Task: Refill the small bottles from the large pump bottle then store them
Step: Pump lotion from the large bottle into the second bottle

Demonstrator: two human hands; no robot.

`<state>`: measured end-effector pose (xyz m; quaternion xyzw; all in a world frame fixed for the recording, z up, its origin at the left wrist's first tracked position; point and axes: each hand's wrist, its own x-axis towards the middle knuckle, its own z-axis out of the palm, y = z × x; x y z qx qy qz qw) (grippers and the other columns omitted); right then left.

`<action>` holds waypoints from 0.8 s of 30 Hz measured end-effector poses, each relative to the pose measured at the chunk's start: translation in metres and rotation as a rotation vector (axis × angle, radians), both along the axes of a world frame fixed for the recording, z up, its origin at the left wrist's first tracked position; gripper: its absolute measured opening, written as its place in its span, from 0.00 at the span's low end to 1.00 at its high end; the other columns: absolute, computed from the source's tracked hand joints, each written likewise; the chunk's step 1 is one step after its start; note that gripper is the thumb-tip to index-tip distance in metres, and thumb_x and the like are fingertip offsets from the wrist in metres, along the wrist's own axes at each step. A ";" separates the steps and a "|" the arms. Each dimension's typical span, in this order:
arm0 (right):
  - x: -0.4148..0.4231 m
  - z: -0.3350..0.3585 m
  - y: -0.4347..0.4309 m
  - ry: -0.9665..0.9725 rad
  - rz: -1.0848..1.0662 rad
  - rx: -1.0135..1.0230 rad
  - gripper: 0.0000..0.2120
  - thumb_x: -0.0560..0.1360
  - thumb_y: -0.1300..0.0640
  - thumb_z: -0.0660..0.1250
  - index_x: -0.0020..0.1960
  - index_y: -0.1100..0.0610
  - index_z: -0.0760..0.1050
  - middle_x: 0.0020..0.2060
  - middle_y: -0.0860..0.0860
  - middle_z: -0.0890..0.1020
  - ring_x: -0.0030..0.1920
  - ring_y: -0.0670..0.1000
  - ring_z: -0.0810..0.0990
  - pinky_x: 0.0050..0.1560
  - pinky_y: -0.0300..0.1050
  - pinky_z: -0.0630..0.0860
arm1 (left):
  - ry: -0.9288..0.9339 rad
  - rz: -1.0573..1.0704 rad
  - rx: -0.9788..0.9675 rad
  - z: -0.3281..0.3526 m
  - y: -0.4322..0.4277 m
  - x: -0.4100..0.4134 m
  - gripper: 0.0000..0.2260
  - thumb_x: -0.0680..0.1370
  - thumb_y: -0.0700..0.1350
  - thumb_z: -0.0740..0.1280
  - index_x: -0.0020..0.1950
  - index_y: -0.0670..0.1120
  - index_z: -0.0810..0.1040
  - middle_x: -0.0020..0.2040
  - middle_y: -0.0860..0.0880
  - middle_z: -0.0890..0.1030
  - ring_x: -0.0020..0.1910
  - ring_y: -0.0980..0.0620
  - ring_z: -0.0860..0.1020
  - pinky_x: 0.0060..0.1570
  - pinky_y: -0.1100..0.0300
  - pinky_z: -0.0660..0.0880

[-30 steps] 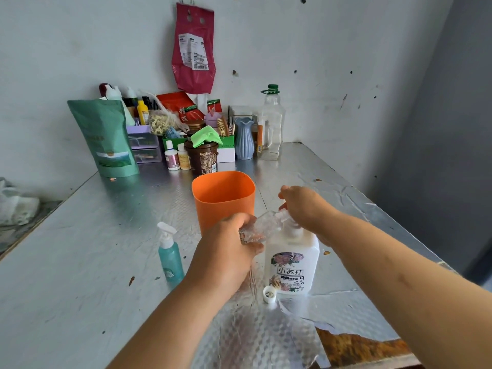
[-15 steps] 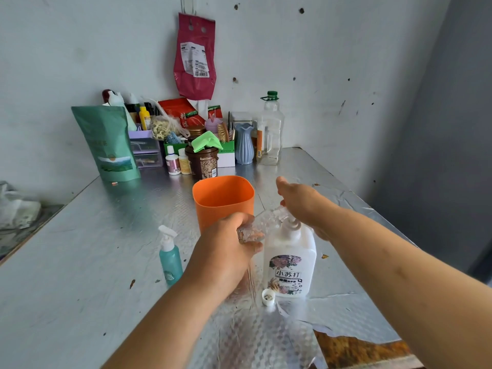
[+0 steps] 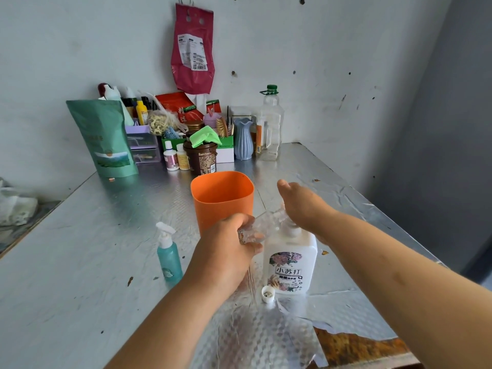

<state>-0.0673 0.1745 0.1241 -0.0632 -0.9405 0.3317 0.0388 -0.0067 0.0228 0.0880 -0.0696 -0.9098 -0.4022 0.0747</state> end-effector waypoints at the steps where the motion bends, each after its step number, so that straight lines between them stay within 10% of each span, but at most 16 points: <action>1: 0.000 0.001 0.000 0.032 -0.001 -0.005 0.09 0.76 0.70 0.47 0.50 0.57 0.55 0.34 0.51 0.61 0.42 0.53 0.64 0.47 0.50 0.62 | 0.002 0.001 -0.001 0.001 0.000 0.001 0.17 0.75 0.48 0.74 0.62 0.56 0.77 0.53 0.60 0.80 0.51 0.58 0.77 0.49 0.64 0.71; 12: 0.021 0.027 -0.002 -0.041 0.138 0.148 0.17 0.83 0.61 0.44 0.70 0.62 0.59 0.64 0.64 0.70 0.65 0.62 0.68 0.69 0.59 0.62 | 0.033 -0.012 -0.019 0.011 -0.001 0.003 0.18 0.75 0.49 0.73 0.63 0.55 0.77 0.59 0.57 0.80 0.56 0.55 0.78 0.52 0.63 0.71; 18: 0.011 0.019 -0.001 -0.056 0.156 0.193 0.11 0.82 0.61 0.43 0.46 0.51 0.60 0.44 0.56 0.69 0.50 0.55 0.67 0.59 0.54 0.64 | 0.035 -0.009 -0.008 0.008 -0.001 0.001 0.17 0.74 0.49 0.74 0.62 0.55 0.78 0.57 0.58 0.81 0.55 0.56 0.78 0.52 0.63 0.72; 24: 0.005 0.007 0.003 0.007 0.149 0.250 0.05 0.80 0.64 0.45 0.49 0.55 0.56 0.36 0.50 0.64 0.47 0.55 0.66 0.54 0.50 0.64 | 0.035 -0.008 0.001 0.003 0.000 0.000 0.17 0.74 0.47 0.74 0.62 0.56 0.78 0.55 0.60 0.81 0.53 0.59 0.78 0.49 0.66 0.70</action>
